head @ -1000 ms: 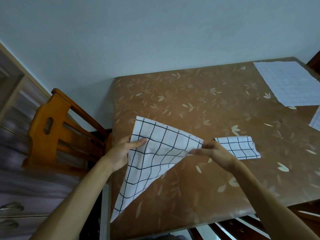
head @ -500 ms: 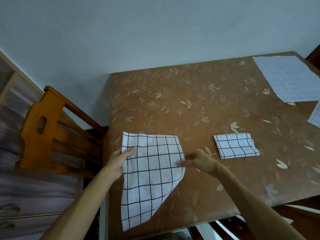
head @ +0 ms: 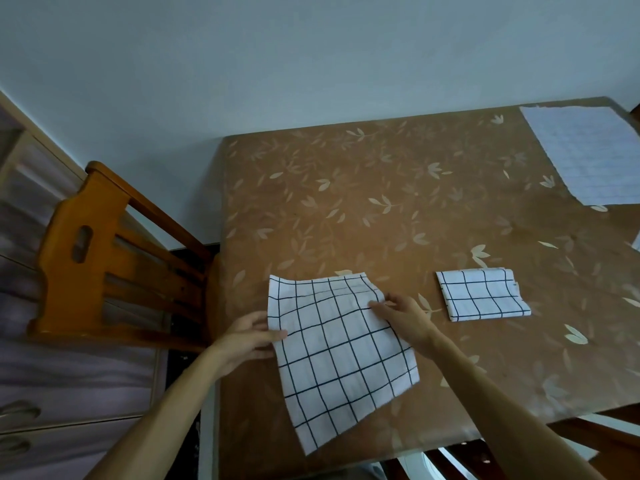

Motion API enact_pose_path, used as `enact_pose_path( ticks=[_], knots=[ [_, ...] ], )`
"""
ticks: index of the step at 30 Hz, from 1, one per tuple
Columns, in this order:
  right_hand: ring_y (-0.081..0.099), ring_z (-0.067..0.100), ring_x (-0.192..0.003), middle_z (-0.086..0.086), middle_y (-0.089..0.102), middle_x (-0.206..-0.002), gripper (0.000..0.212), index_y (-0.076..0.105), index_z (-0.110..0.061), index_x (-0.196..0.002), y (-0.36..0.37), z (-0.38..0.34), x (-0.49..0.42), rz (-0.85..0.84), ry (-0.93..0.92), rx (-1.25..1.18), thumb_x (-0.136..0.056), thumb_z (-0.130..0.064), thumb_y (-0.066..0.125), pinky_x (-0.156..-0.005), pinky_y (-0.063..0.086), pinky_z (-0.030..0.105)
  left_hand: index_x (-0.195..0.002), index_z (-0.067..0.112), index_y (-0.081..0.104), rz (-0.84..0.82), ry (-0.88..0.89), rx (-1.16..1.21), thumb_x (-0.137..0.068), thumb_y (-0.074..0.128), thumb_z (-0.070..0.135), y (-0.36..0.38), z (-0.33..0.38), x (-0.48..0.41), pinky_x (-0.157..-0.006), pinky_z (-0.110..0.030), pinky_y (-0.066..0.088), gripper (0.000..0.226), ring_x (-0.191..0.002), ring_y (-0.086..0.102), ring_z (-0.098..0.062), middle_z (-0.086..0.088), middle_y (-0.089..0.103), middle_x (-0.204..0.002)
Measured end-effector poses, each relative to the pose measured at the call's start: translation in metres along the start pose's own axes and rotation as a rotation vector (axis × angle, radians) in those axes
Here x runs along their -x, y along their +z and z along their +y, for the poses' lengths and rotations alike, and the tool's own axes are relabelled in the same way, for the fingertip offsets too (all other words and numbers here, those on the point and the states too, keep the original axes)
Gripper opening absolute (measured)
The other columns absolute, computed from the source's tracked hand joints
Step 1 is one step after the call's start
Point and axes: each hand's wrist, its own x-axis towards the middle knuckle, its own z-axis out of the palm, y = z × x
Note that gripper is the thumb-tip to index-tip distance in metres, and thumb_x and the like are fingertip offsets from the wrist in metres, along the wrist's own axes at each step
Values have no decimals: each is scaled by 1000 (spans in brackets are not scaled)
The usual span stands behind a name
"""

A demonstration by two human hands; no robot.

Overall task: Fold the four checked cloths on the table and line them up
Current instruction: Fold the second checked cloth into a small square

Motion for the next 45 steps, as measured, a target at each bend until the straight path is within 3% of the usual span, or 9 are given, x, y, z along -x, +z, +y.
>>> enact_pose_path(
  ticks=[5,10,18,21,23,32,37,41,45],
  knots=[
    [73,20,-91,5,76,-99,32,64,-10,-116,1,5,-1,-83,0,-29,-90,-27,70,-86,59,44,-131,12,57,91,44,22,-75,83,5,2,-9,-10,-79,-36,60,62,-99,73,-21,-5,75,-110],
    [59,10,-61,-3,60,-64,65,32,-34,-146,1,3,5,-52,-155,36,-93,-21,67,-66,48,19,-137,39,44,198,244,17,-79,81,8,3,-3,-8,-81,-29,58,74,-99,72,-13,3,77,-102],
    [71,3,-86,-15,73,-94,38,67,-33,-120,-10,-24,6,8,-320,215,-84,-28,77,-75,58,24,-113,20,71,160,509,-317,-69,88,10,-13,23,-1,-84,-21,57,48,-97,71,-7,10,75,-105],
    [70,9,-72,-13,70,-73,35,67,-41,-114,-17,-27,3,39,-323,267,-81,-40,78,-71,59,32,-109,21,73,241,566,-361,-73,86,10,-19,28,-3,-83,-28,58,40,-90,73,-13,2,77,-95],
    [61,3,-56,-16,60,-55,31,70,-31,-111,-18,-31,4,44,-331,246,-81,-32,79,-60,50,17,-107,22,74,291,587,-383,-74,85,13,-22,31,-4,-82,-25,58,36,-89,72,-10,4,77,-94],
    [64,0,-78,-15,70,-81,8,73,-32,-84,-26,-34,4,166,-453,481,-88,-38,70,-67,47,17,-90,15,75,439,823,-627,-78,82,9,-28,44,-3,-83,-12,52,15,-97,63,-5,6,63,-99],
    [54,5,-105,-12,60,-110,24,72,-26,-84,-30,-34,4,199,-478,482,-93,-44,59,-87,43,25,-99,17,73,276,712,-470,-89,69,30,-28,62,7,-91,-27,51,16,-107,65,-7,7,72,-109],
    [41,8,-59,-9,42,-63,49,48,-12,-66,-27,-47,15,95,-424,196,-96,-51,50,-60,35,28,-97,10,73,194,630,-224,-97,61,24,-17,67,13,-77,-26,57,19,-92,72,-19,-5,76,-93],
    [68,8,-97,-7,74,-101,40,62,-18,-112,-23,-36,13,-116,-247,-9,-89,-50,66,-88,53,30,-97,21,77,271,450,-58,-95,63,42,-14,44,-5,-92,-33,53,26,-112,67,-17,1,74,-114]
  ],
)
